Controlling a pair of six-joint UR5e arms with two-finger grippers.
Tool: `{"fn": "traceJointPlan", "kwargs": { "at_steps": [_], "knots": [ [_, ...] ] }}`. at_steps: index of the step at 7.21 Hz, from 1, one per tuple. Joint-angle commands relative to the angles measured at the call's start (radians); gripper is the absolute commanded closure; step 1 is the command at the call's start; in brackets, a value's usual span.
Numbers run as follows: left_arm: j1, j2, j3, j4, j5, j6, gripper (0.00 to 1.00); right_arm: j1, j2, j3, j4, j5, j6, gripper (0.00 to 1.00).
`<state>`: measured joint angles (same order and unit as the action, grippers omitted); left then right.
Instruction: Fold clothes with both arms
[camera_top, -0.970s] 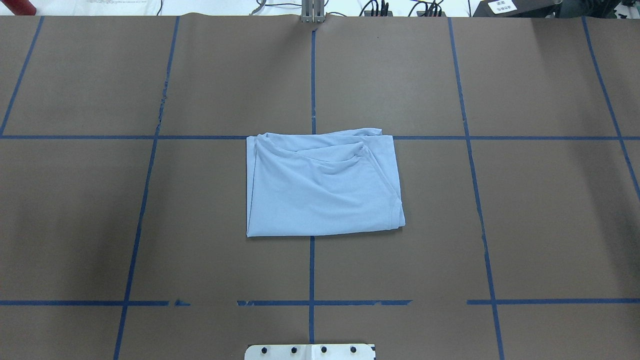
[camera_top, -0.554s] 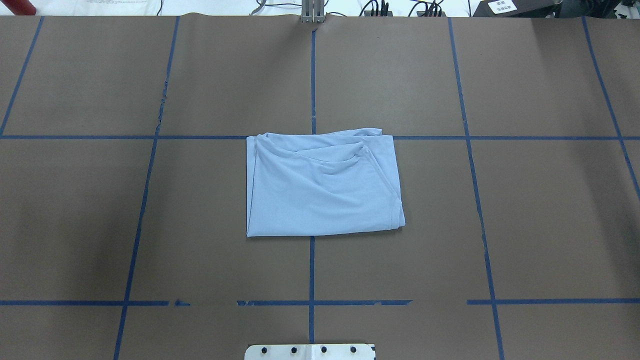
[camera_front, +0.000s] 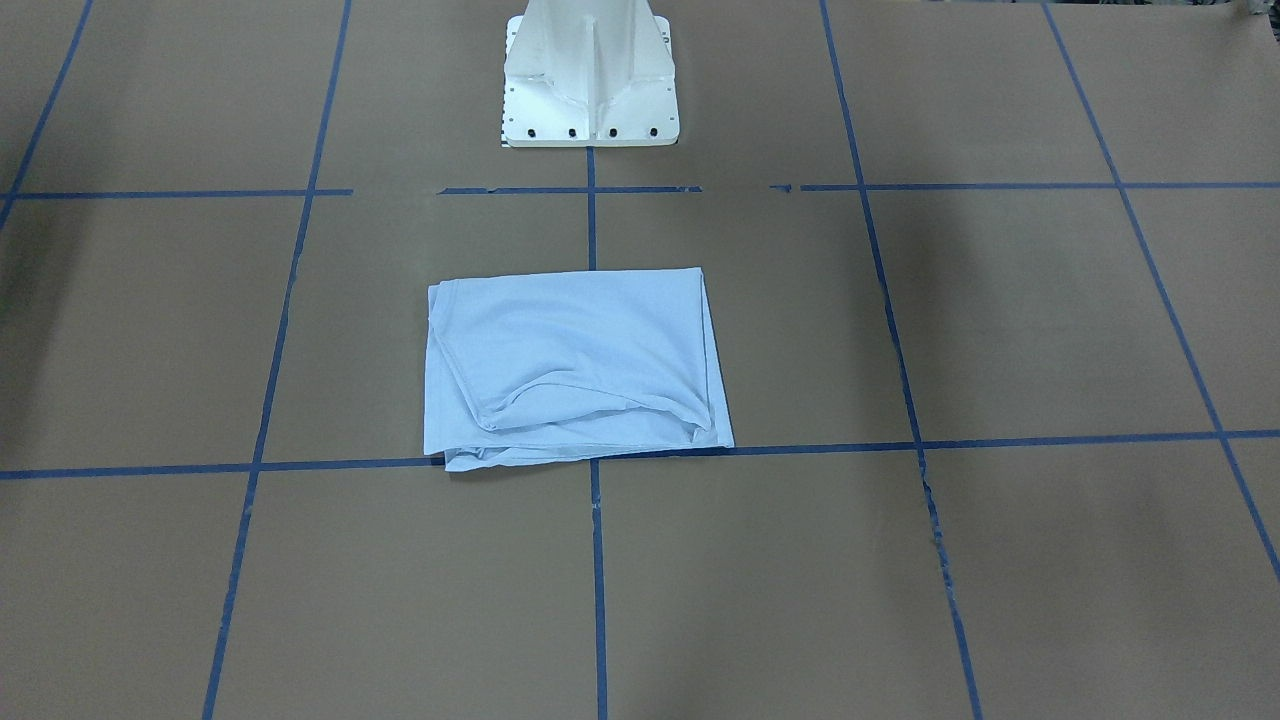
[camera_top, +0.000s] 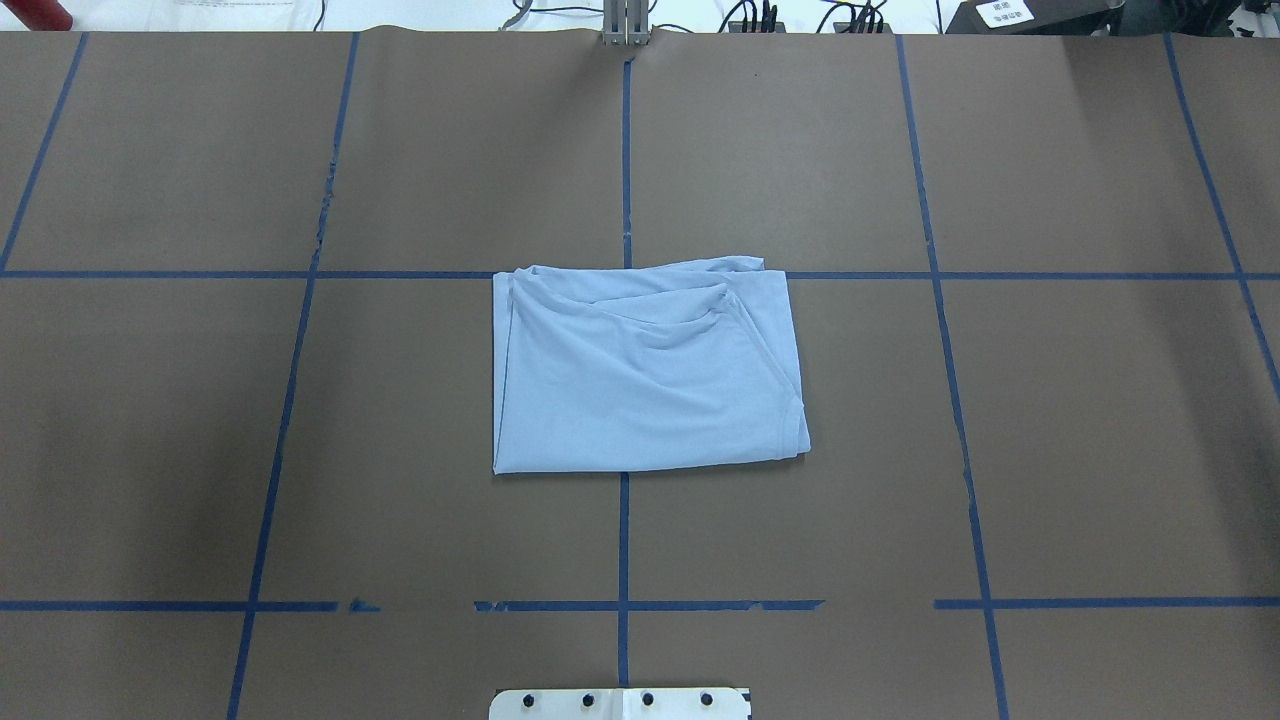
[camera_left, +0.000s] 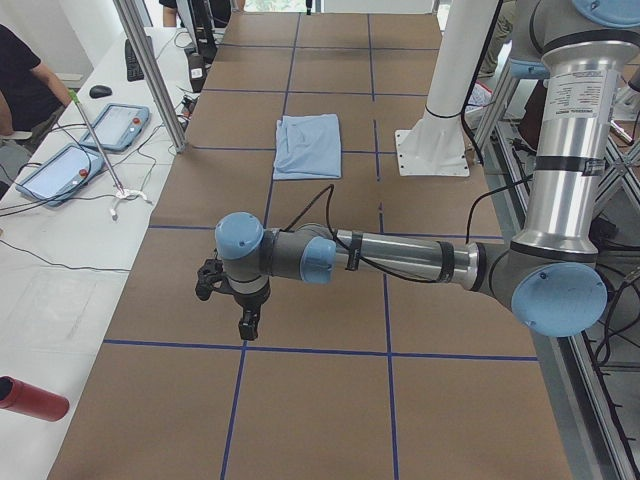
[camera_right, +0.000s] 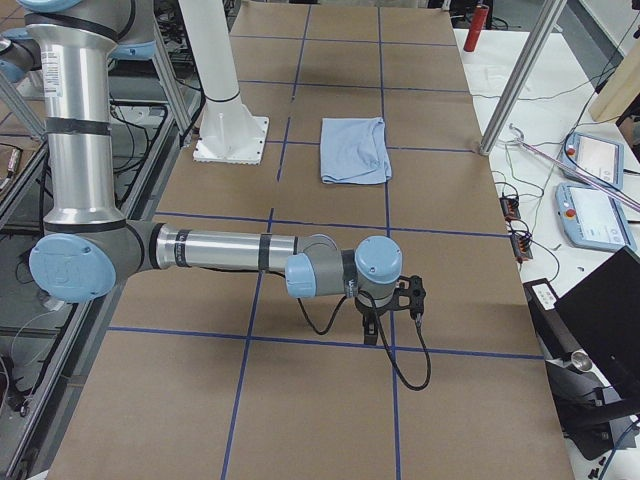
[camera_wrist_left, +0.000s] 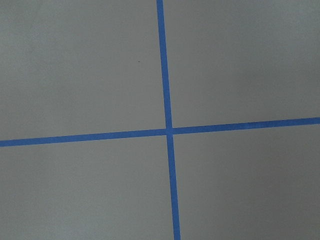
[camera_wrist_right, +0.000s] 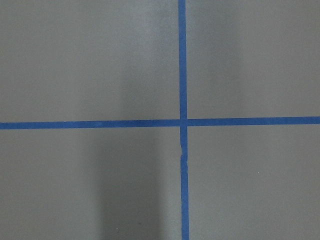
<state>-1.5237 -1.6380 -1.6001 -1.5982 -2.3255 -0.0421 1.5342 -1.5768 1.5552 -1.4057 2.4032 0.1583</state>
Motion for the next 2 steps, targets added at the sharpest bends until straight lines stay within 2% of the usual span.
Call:
{"fn": "traceJointPlan", "kwargs": {
  "at_steps": [1,2],
  "knots": [
    [0.0,-0.002,0.0,0.0,0.0,0.001,0.0,0.0,0.0,0.002,0.001,0.002,0.001,0.0],
    [0.0,-0.002,0.0,0.0,0.002,0.001,0.0,0.001,0.0,0.0,0.001,0.002,0.001,0.0]
  ]
}}
